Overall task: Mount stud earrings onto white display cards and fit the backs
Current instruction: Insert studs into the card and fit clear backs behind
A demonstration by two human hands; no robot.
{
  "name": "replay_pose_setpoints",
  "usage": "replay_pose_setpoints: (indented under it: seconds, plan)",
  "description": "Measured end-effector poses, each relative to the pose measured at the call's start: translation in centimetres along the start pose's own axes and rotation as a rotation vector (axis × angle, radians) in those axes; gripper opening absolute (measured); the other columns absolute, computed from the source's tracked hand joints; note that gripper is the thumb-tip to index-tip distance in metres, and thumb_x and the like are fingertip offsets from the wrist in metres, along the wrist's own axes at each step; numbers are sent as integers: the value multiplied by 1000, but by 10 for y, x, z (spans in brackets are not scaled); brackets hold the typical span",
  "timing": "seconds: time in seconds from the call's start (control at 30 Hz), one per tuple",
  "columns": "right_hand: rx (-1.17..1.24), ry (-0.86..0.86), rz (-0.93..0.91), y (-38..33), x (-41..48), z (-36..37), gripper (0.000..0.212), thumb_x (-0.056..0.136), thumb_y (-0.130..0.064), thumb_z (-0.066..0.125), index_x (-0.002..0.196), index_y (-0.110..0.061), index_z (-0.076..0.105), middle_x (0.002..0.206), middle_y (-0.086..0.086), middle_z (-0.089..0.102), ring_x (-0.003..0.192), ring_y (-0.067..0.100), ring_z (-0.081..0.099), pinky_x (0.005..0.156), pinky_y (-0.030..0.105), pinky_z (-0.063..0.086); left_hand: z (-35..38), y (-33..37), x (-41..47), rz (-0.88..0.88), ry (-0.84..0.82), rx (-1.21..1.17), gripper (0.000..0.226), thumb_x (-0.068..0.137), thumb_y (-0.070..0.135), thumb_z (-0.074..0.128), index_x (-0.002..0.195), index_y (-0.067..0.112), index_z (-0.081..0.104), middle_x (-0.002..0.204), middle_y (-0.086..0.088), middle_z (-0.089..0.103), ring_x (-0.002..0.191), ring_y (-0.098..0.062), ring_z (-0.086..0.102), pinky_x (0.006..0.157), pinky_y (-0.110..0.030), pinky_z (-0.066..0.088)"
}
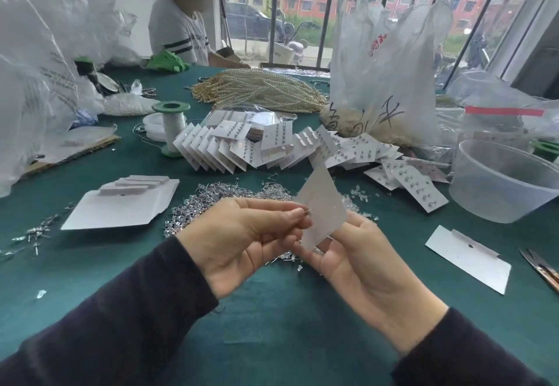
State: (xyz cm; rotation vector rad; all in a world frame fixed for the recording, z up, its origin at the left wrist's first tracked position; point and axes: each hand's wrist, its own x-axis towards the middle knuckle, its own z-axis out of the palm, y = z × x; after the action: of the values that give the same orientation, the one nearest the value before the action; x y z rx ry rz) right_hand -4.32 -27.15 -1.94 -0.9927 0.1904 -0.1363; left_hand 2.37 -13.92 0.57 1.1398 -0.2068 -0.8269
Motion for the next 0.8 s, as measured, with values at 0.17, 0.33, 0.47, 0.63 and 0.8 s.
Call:
replay_pose_setpoints:
  seconds: [0.17,0.33,0.47,0.63,0.8]
  plan:
    - [-41,-3,-32,2,-1,1,51,63,-8,66,110,9,55,96,16,62,74,17,64,74,34,55,1,-1,0,12,23,0,15,51,2,66,63,-3,72,61,-14,69,50,-12,63,46,-16,52]
    - [-73,12,-66,4,0,1,32,81,-1,59,110,11,53,90,14,64,74,16,63,68,29,54,1,-2,0,42,49,19,13,53,3,66,63,-3,72,61,-14,68,49,-13,63,45,-17,51]
    - [-157,66,-102,7,0,1,11,89,-2,55,98,2,59,86,9,64,75,14,62,62,25,52,3,-3,0,57,80,9,10,54,2,65,61,-4,70,59,-15,67,47,-13,61,44,-17,51]
    - [-285,102,-149,10,0,1,5,91,-7,56,89,-4,59,82,6,65,73,14,62,67,25,51,6,-5,-1,59,105,-27,8,54,1,62,56,-3,69,55,-13,65,44,-12,60,44,-17,51]
    - [-358,96,-192,12,0,1,11,90,-10,56,80,-10,59,73,2,66,68,14,63,72,29,52,5,-7,1,60,115,-50,10,57,3,61,52,1,70,54,-10,65,43,-11,60,44,-16,51]
